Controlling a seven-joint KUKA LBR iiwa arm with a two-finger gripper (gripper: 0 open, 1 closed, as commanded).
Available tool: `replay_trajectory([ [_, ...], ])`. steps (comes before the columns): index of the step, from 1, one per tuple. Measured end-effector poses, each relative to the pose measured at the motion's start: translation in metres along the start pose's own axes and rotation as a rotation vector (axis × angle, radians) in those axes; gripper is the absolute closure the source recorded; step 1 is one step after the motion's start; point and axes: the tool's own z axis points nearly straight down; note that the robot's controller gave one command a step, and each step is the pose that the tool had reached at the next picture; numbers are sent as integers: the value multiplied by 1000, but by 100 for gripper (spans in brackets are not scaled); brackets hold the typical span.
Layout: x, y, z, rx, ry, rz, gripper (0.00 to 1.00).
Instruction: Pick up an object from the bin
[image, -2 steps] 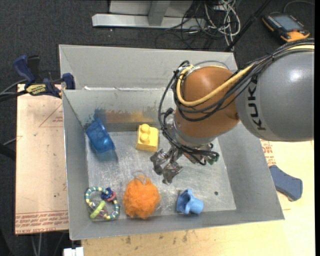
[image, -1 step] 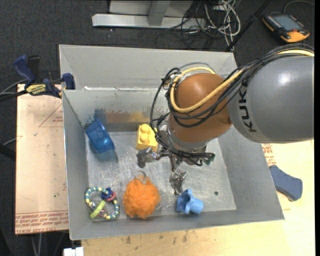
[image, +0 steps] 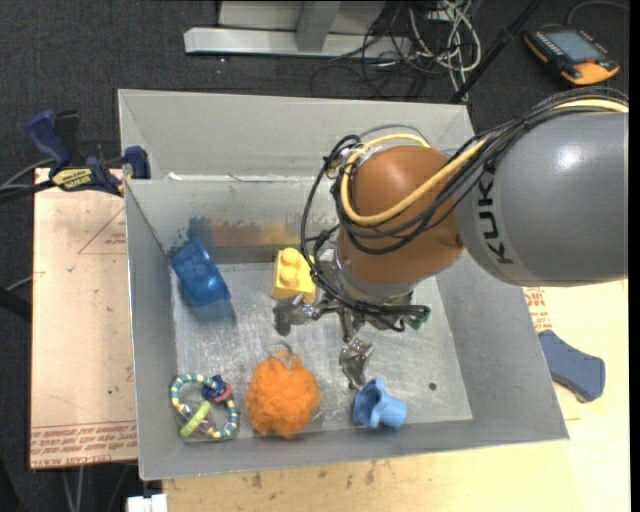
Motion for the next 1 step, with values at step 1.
replay_trajectory([
  [1,-3,8,13,11,-10,4,0],
])
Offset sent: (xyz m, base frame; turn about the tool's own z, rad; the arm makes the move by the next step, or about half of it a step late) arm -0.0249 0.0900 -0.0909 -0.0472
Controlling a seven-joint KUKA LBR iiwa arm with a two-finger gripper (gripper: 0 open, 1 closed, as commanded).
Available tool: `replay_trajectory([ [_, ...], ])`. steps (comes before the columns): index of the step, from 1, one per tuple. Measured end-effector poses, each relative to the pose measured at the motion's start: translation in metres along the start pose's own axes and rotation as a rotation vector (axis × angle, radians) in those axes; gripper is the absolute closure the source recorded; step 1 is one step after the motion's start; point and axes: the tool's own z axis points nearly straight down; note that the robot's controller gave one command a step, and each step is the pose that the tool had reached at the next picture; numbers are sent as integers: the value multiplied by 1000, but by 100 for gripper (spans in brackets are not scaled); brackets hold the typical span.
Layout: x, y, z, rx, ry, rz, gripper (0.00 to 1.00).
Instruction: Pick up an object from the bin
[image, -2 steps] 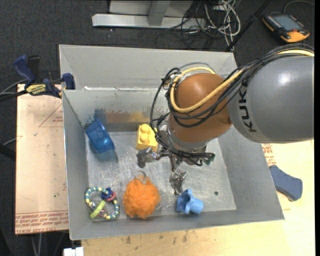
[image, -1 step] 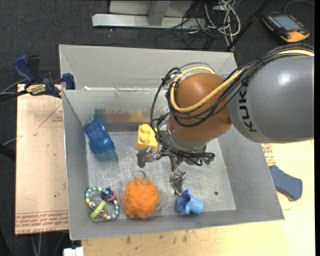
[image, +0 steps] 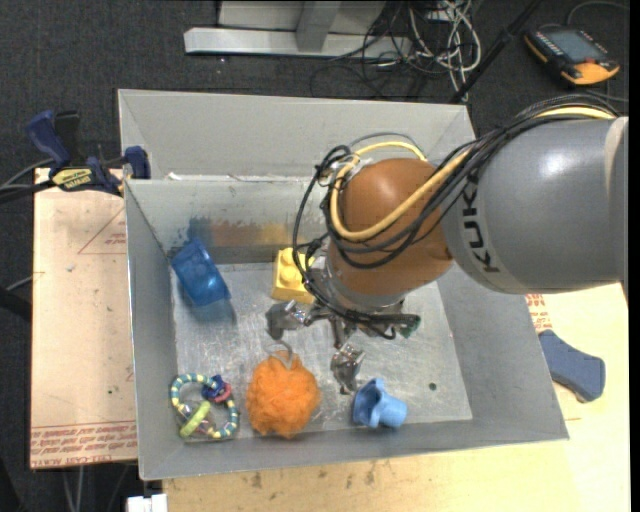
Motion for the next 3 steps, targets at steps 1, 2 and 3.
replay_trajectory([
  [1,-43,63,69,-8,9,-43,0],
  [2,-29,39,80,-11,5,-79,100],
  [3,-29,39,80,-11,6,-80,100],
])
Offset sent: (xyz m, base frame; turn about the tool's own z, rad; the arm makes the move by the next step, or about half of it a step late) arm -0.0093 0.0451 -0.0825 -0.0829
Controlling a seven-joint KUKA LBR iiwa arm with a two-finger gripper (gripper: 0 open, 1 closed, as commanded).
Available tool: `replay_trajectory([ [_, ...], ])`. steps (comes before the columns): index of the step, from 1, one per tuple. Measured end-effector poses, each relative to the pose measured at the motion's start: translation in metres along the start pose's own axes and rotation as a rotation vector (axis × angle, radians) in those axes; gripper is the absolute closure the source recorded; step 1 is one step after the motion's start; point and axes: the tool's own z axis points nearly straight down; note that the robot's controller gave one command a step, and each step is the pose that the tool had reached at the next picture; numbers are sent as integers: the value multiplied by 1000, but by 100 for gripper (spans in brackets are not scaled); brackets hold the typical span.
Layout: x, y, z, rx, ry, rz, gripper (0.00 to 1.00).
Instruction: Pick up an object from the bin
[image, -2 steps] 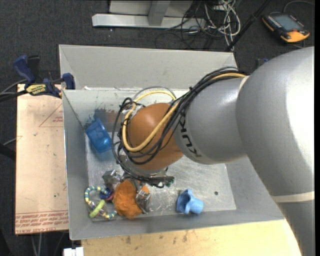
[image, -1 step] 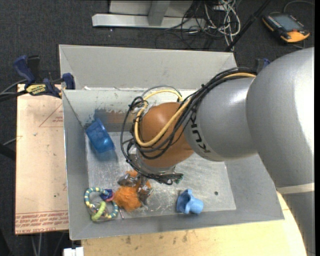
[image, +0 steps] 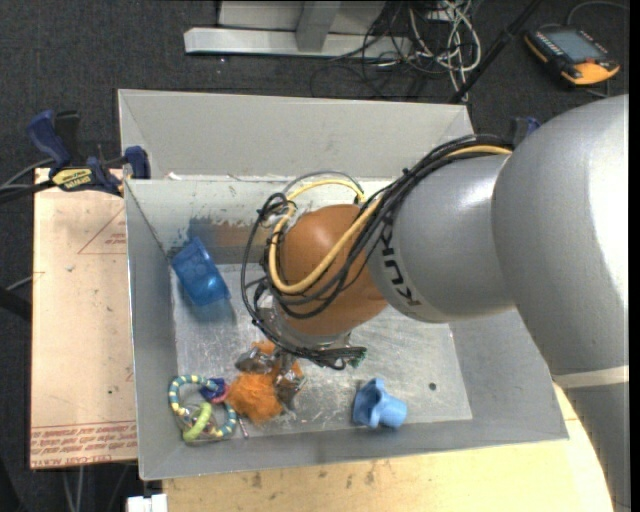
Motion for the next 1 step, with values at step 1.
replay_trajectory([
  [1,-25,64,-189,0,5,84,100],
])
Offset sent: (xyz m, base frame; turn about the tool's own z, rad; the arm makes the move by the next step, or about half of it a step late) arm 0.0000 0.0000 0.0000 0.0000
